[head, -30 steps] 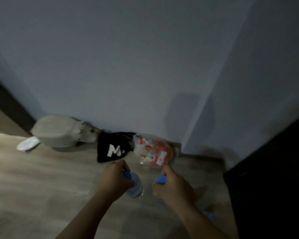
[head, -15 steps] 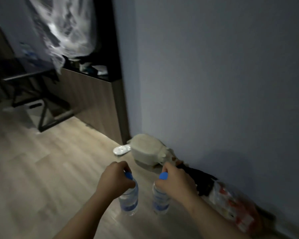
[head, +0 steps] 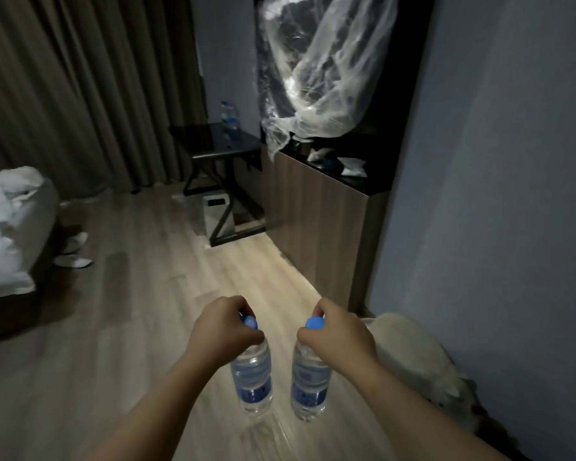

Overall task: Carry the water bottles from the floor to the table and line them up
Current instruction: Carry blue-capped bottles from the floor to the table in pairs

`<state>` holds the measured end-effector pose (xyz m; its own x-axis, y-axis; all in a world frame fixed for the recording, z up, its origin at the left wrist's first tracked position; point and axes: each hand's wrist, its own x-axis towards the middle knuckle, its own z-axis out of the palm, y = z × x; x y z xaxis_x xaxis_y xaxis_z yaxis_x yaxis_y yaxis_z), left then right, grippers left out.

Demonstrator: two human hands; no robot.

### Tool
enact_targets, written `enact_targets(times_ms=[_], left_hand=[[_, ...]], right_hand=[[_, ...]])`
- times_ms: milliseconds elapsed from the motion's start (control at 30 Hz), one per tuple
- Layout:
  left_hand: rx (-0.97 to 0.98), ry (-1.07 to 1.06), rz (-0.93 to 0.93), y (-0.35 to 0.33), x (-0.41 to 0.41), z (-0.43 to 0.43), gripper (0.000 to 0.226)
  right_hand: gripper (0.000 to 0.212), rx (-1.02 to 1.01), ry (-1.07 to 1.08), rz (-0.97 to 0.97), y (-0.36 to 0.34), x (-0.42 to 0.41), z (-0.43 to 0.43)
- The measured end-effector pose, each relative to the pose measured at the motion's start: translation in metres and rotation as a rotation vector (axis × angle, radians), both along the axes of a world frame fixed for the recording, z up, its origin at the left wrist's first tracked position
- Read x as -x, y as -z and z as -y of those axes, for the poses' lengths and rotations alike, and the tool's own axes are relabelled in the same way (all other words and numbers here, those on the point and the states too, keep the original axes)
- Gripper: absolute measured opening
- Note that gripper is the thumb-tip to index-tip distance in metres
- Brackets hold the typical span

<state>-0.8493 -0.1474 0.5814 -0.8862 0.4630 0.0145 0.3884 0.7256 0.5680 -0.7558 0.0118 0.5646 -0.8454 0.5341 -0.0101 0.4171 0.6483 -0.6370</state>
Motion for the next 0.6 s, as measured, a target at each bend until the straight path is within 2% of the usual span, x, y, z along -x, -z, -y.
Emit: enact_targets(times_ms=[367,600], left_hand=[[-0.072,-0.235,0.043,-0.013,0.193,0.031,0.024],[-0.185,-0.42,-0.064,-0.026,0.317,0.062,0.018]], right_hand=[[0.024,0.036,-0.278,-0.023,-0.016,0.231,0.018],[0.023,0.001,-0.387,-0.049,-0.034,0.38,0.047]])
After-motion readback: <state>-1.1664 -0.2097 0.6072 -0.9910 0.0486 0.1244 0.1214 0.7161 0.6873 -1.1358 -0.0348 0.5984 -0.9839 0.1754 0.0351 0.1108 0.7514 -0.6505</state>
